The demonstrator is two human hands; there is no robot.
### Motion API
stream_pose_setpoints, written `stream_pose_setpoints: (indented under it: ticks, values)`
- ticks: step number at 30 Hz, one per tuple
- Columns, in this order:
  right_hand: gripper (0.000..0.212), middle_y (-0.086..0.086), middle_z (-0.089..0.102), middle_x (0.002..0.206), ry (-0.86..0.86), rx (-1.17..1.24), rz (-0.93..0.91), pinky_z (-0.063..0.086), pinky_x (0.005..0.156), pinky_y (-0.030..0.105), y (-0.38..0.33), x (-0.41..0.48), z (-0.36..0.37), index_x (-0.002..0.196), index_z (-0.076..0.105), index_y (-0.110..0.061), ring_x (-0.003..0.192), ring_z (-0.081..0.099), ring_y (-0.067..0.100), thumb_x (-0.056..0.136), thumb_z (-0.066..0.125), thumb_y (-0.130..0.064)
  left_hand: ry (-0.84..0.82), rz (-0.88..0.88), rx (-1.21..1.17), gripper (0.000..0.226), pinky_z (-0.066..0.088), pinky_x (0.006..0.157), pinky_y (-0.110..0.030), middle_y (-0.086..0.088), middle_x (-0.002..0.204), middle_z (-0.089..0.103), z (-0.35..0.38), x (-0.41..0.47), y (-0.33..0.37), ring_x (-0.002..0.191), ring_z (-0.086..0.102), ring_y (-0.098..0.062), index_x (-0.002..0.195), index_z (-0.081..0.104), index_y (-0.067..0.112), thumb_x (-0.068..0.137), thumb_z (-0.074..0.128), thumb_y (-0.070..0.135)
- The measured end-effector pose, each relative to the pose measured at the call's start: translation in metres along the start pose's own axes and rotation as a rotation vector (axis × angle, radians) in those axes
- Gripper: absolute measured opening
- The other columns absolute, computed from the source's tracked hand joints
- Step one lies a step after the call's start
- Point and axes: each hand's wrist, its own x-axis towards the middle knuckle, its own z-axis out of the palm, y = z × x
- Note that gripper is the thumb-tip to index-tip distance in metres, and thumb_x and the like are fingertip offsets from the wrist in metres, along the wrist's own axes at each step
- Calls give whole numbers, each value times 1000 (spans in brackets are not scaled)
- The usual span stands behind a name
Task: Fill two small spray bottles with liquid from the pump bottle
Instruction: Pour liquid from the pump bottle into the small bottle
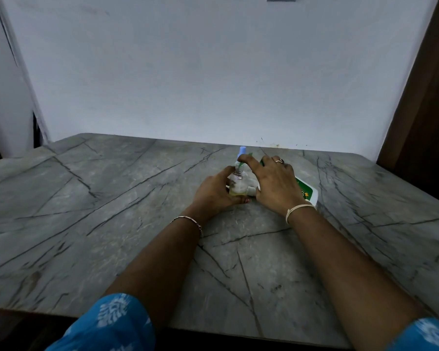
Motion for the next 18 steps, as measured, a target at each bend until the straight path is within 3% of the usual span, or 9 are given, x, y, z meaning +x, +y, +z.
stream_pose_setpoints:
  ticks: [4,10,14,18]
  values:
    - [82,11,56,113,-6,-21,1,42,92,47,1,-1,-1,144,22,-39,112,50,32,78,70,-25,5,-4,11,82,41,67,-17,5,104,69,1,-1,1,82,62,-9,131,45,30,61,83,48]
    - [81,10,55,113,-29,-5,33,41,93,47,-1,1,-2,142,25,-37,114,50,33,76,71,-22,7,-3,1,80,40,64,-15,6,104,70,0,-2,2,77,59,-5,131,46,31,62,83,46]
    - [77,9,56,113,-13,-10,42,41,90,46,-6,4,-1,138,30,-32,113,50,32,74,71,-21,1,-9,-13,81,48,74,-22,3,106,70,0,-1,2,89,66,-14,131,46,30,61,83,46]
    - [77,9,56,112,8,-7,39,42,90,45,-6,4,1,137,30,-32,112,50,32,73,71,-20,7,-7,-17,80,47,72,-20,4,104,69,0,-1,2,87,65,-13,129,48,30,60,83,49]
